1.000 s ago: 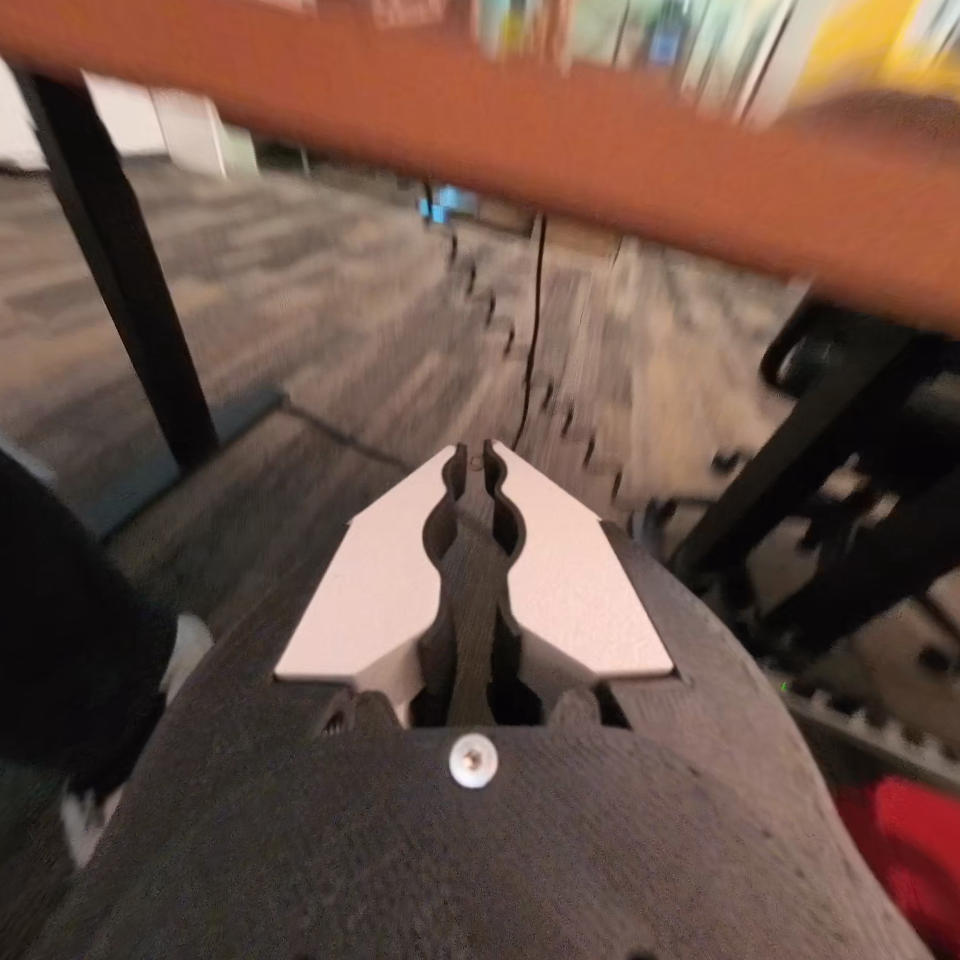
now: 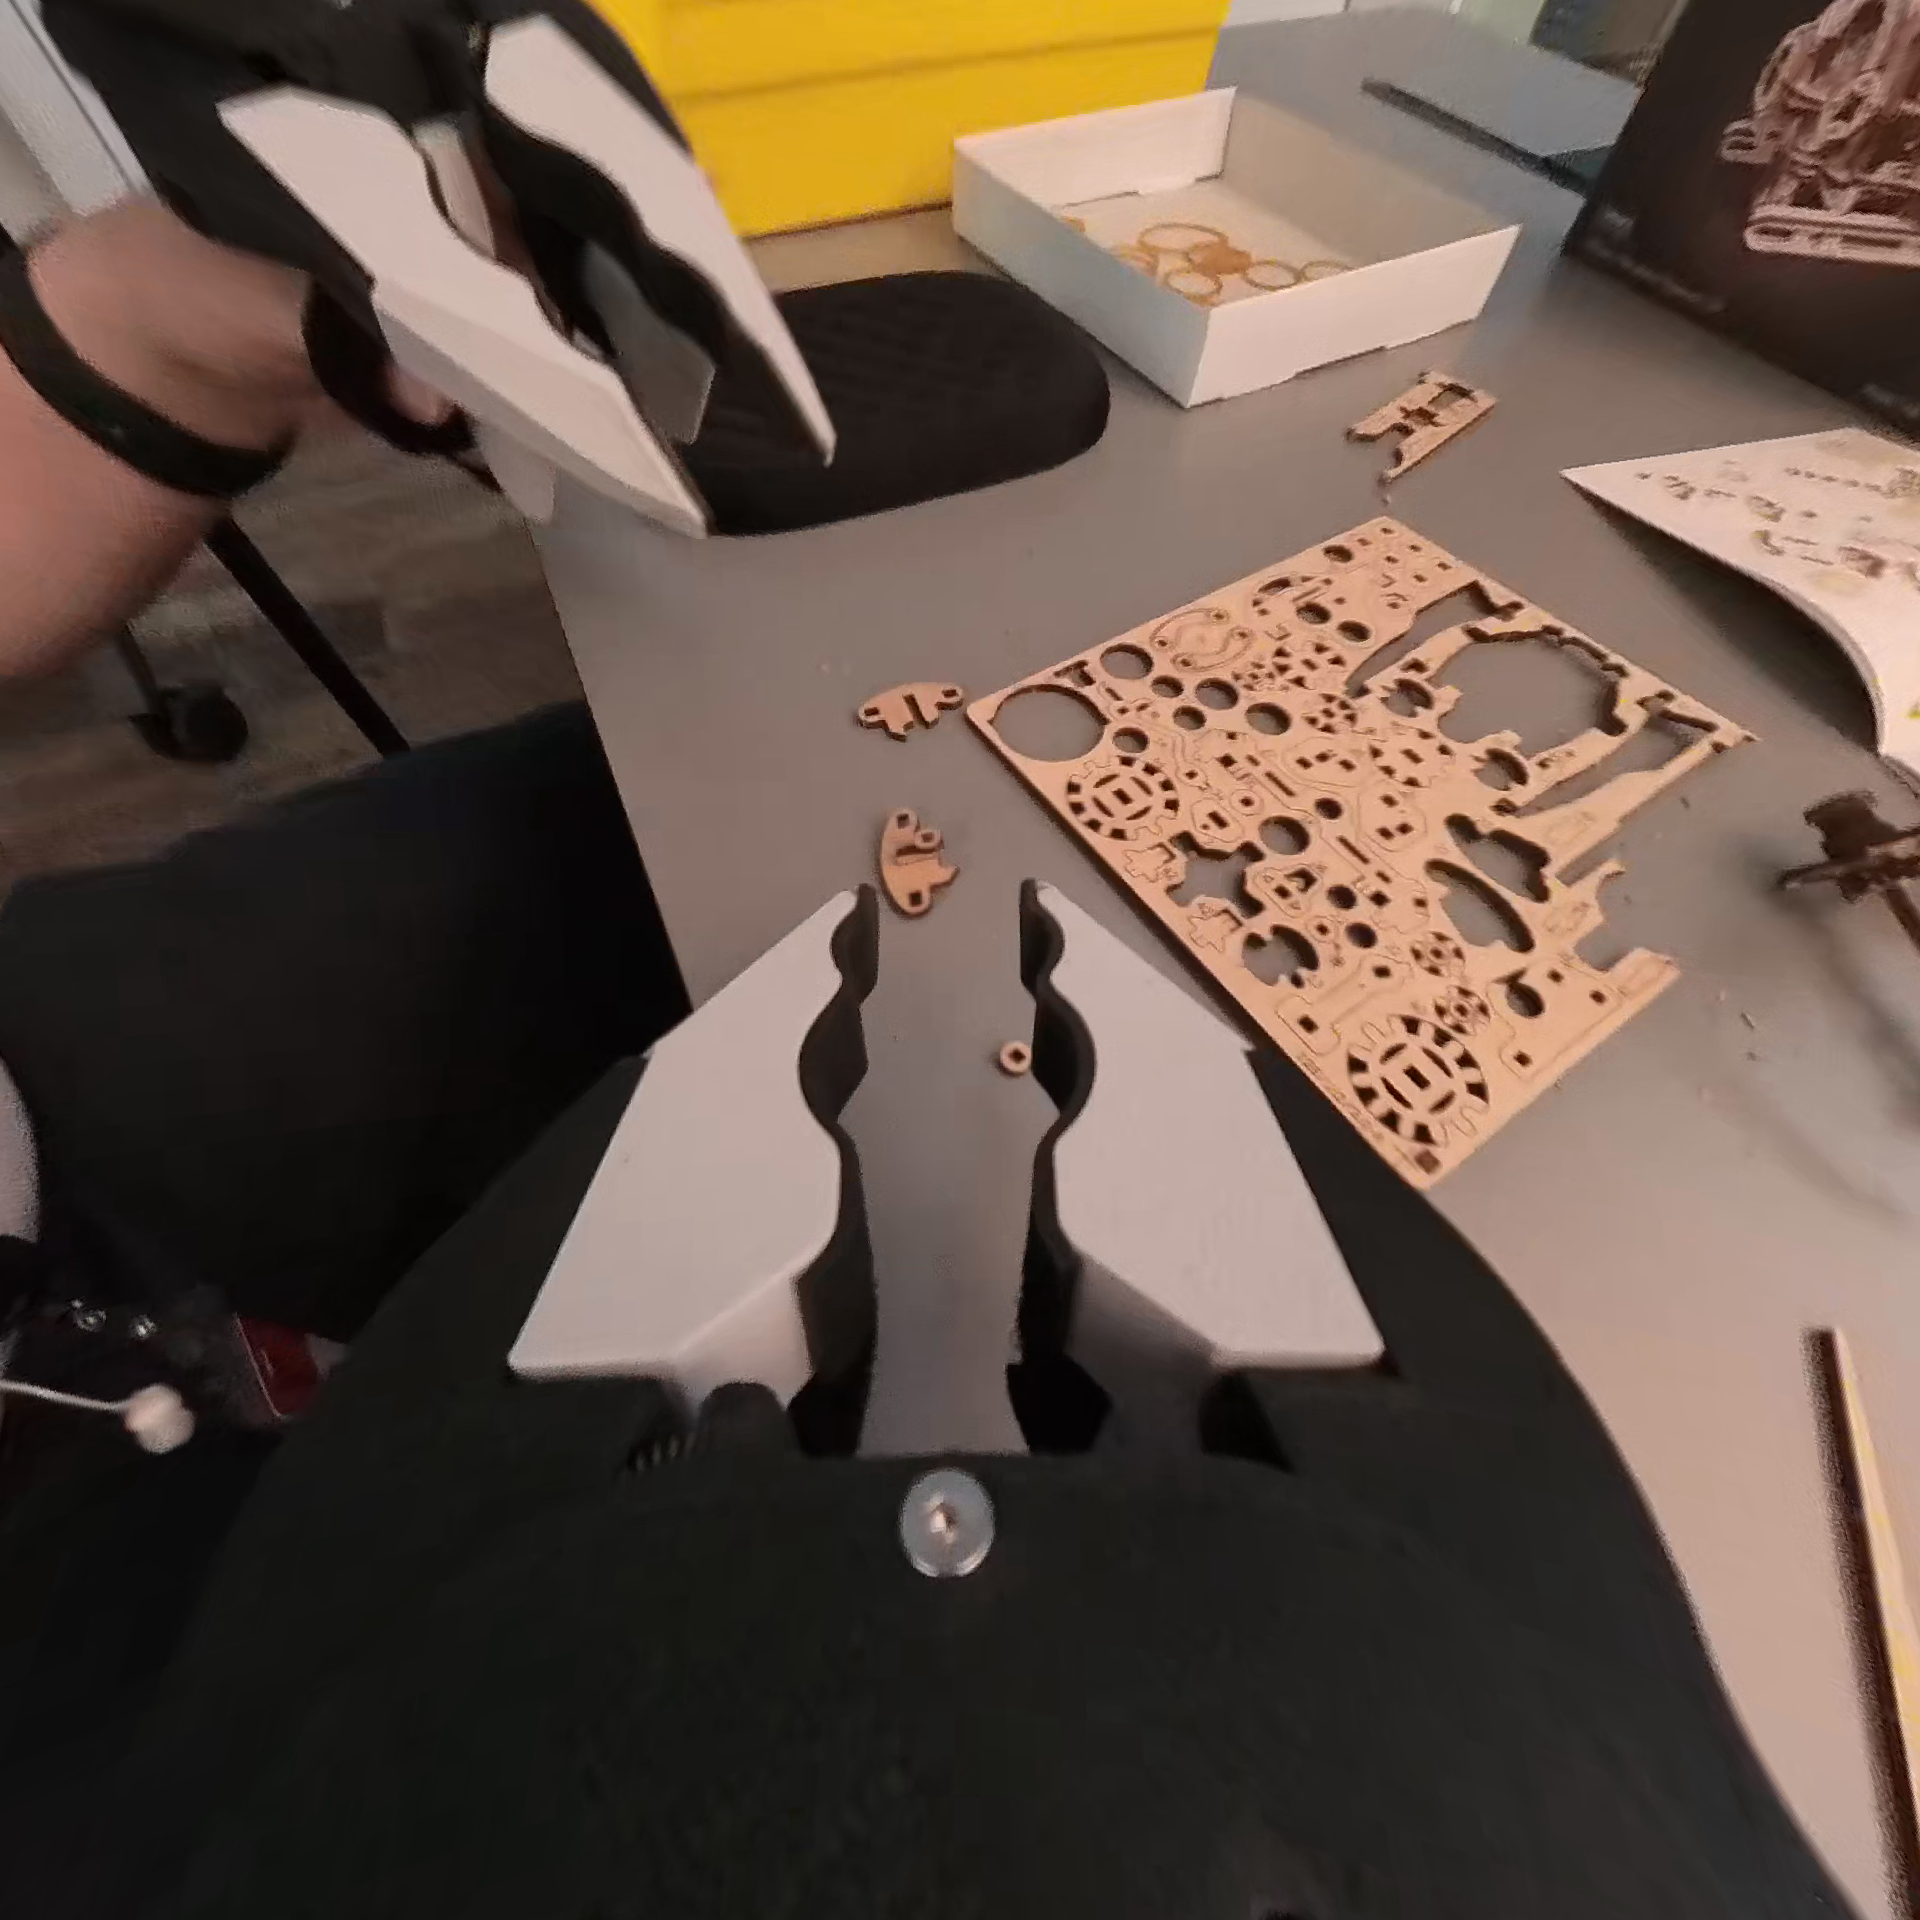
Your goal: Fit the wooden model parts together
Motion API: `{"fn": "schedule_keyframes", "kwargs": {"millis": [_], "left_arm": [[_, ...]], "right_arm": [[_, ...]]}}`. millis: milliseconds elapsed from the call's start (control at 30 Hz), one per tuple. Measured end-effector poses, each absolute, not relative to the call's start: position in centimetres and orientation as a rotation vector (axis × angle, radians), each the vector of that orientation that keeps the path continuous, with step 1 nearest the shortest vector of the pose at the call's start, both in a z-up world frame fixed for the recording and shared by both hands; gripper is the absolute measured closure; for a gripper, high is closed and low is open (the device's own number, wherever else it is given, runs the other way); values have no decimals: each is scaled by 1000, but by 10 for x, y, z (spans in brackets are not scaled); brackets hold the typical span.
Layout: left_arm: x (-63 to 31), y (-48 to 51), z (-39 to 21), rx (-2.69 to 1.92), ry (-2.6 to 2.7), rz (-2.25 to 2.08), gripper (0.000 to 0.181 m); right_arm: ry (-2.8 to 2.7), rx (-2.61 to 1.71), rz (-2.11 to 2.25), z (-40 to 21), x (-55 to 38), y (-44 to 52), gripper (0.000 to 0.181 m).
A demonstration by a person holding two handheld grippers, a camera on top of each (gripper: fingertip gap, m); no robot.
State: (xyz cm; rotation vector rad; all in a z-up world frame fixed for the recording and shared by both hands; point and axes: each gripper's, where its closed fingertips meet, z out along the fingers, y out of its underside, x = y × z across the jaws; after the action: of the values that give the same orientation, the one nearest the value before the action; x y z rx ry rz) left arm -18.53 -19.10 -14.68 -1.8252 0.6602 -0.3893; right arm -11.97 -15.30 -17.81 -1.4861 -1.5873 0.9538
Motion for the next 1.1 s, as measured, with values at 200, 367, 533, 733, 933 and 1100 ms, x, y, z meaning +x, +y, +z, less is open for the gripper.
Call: {"fn": "schedule_keyframes", "kwargs": {"millis": [200,367,533,733,933,1100], "left_arm": [[-180,-193,-137,-1804,660,-379,153],[-182,-200,-130,-1772,605,-408,154],[-180,-200,-137,-1764,477,-567,155],[-167,-196,-145,-1762,460,-657,147],[-152,-191,-134,-1695,560,-777,145],[-155,-193,-106,-1585,599,-967,165]], "right_arm": [[-1786,-1441,728,-206,-144,-159,152],[-1823,-1498,779,-214,-150,-160,153],[-1818,-1409,723,-209,-149,-159,164],[-1674,-953,644,-160,-145,-186,165],[-1565,-685,573,-128,-152,-190,165],[-1503,-508,567,-109,-166,-186,165]]}}
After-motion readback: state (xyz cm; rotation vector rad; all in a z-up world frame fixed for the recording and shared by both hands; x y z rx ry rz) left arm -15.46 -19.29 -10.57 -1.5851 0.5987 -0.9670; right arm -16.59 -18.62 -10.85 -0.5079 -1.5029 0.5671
